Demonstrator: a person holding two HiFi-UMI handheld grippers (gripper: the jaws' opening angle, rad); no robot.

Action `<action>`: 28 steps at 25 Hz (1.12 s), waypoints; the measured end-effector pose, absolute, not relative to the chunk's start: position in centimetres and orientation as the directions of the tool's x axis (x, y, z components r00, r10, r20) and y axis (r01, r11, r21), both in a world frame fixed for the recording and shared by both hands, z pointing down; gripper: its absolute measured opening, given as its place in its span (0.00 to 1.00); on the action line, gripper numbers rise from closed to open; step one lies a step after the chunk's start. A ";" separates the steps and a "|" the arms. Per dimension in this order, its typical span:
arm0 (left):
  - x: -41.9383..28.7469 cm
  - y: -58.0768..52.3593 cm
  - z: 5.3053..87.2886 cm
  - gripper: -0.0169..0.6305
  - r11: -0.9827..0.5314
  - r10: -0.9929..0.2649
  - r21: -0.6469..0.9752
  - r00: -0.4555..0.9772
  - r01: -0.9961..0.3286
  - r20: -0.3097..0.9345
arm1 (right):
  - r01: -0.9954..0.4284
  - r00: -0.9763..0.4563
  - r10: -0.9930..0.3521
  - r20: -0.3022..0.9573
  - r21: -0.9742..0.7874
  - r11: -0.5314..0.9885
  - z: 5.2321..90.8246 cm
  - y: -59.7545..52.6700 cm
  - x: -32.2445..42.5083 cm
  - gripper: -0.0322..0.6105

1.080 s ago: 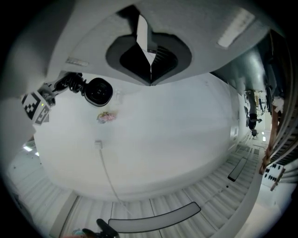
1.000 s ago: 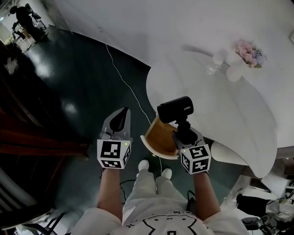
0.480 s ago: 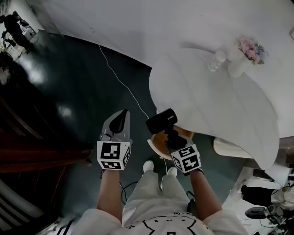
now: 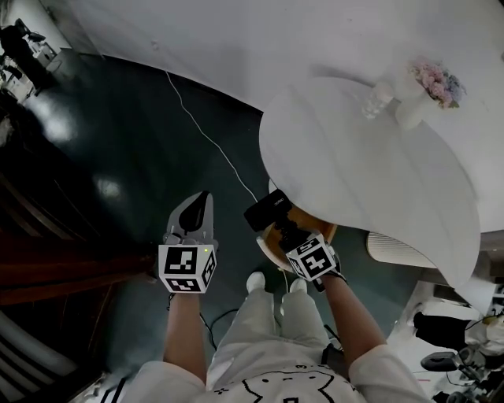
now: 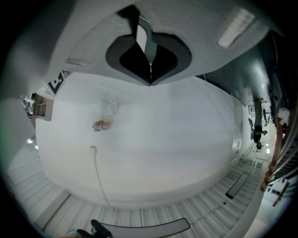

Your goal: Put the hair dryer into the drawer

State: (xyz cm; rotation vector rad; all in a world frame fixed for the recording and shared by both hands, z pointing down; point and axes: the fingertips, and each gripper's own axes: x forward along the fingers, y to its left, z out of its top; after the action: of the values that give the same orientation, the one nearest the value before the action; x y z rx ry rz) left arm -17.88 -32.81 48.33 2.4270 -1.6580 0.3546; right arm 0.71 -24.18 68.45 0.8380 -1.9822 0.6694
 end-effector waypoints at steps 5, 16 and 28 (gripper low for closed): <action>-17.9 -32.6 49.3 0.05 -0.357 -0.884 0.012 0.342 -0.934 0.319 | -0.750 -0.365 -0.236 0.901 -0.134 0.648 71.0 -24.0 1.5 0.38; -16.9 -32.2 49.9 0.05 -0.325 -0.889 -0.016 0.300 -0.946 0.346 | -0.847 -0.167 -0.234 0.958 -0.018 0.532 73.8 -24.4 6.1 0.38; -17.2 -31.6 50.4 0.05 -0.315 -0.886 -0.032 0.281 -0.949 0.370 | -0.923 0.049 -0.306 0.951 0.160 0.350 74.0 -25.7 9.3 0.37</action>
State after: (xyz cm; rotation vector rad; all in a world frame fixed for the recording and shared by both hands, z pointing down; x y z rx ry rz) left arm -17.21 -31.59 50.36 2.3519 -1.7089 0.4799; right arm 9.35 -25.70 74.03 1.1704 -1.4923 0.6914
